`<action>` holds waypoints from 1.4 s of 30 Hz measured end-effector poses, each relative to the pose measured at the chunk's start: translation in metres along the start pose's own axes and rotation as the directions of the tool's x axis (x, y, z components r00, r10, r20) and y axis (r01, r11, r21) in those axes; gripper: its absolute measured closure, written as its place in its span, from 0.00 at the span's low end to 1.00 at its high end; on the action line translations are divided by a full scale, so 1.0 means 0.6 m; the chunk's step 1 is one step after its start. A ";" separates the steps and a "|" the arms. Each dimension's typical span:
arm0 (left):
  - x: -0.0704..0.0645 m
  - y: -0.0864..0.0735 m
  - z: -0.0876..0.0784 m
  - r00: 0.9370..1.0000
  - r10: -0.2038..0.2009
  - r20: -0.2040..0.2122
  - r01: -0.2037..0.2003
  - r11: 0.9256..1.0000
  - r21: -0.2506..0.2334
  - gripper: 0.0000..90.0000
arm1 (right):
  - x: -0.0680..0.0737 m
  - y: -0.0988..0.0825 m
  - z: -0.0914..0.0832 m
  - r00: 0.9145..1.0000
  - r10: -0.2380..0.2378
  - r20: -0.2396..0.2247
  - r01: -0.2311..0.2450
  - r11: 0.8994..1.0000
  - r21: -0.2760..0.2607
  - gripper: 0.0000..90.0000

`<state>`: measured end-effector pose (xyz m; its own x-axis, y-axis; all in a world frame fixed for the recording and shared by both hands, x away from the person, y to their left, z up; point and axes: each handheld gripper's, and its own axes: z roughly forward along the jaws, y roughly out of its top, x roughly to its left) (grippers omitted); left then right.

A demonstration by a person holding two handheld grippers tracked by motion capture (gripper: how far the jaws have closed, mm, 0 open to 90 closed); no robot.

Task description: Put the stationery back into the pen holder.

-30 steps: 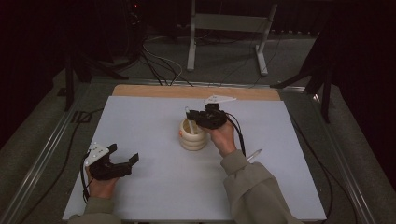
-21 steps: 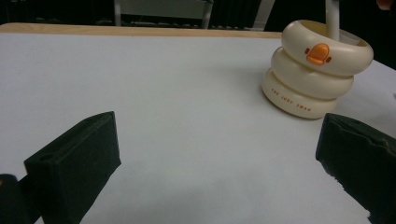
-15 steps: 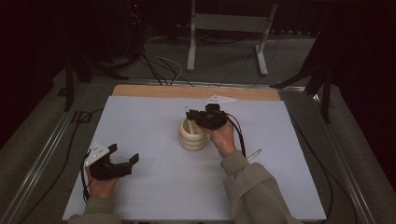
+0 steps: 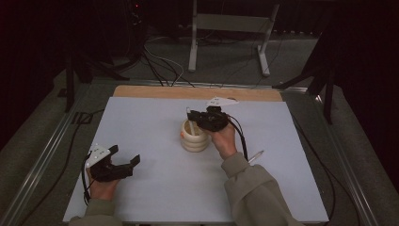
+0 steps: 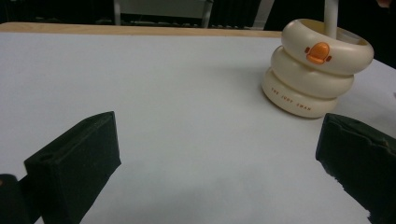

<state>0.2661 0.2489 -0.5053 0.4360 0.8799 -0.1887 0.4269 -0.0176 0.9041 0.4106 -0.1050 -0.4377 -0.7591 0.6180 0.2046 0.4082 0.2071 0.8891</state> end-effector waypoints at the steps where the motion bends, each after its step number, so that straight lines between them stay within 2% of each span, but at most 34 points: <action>1: 0.000 0.000 0.000 1.000 0.001 0.000 -0.001 1.000 0.000 0.00 | 0.000 -0.001 0.001 1.000 -0.007 0.002 0.007 1.000 0.006 0.87; 14: 0.000 0.000 0.001 1.000 0.001 0.000 -0.001 1.000 0.002 0.00 | -0.004 -0.019 0.014 1.000 0.016 0.013 -0.017 0.997 0.080 0.87; 24: 0.000 0.000 0.000 1.000 0.001 0.000 -0.001 1.000 0.000 0.00 | -0.010 -0.019 0.012 0.999 0.039 0.025 -0.041 0.996 0.082 0.86; 25: 0.000 0.000 0.000 1.000 0.001 0.000 -0.001 1.000 0.001 0.00 | -0.011 -0.019 0.012 0.999 0.038 0.034 -0.040 0.996 0.085 0.83; 27: 0.000 0.000 0.001 1.000 0.001 0.000 -0.001 1.000 0.002 0.00 | -0.012 -0.017 0.009 0.998 0.040 0.041 -0.042 0.997 0.065 0.68; 31: 0.000 0.000 0.000 1.000 0.001 0.000 -0.001 1.000 0.001 0.00 | -0.019 -0.012 0.003 0.996 0.085 0.037 -0.087 0.996 0.034 0.42; 34: -0.001 0.000 0.001 1.000 0.001 -0.001 -0.001 1.000 0.002 0.00 | -0.020 -0.010 0.001 0.993 0.096 0.067 -0.098 0.995 0.026 0.24; 36: -0.001 0.000 0.001 1.000 0.001 0.000 -0.001 1.000 0.003 0.00 | -0.022 -0.010 0.000 0.991 0.111 0.079 -0.114 0.993 0.027 0.16; 42: -0.001 0.000 0.001 1.000 0.002 -0.001 -0.002 1.000 0.005 0.00 | -0.025 -0.011 0.000 0.988 0.135 0.077 -0.140 0.988 0.064 0.04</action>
<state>0.2663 0.2481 -0.5056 0.4364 0.8802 -0.1868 0.4297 -0.0215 0.9027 0.4196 -0.1157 -0.4469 -0.6557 0.6968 0.2907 0.5419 0.1663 0.8238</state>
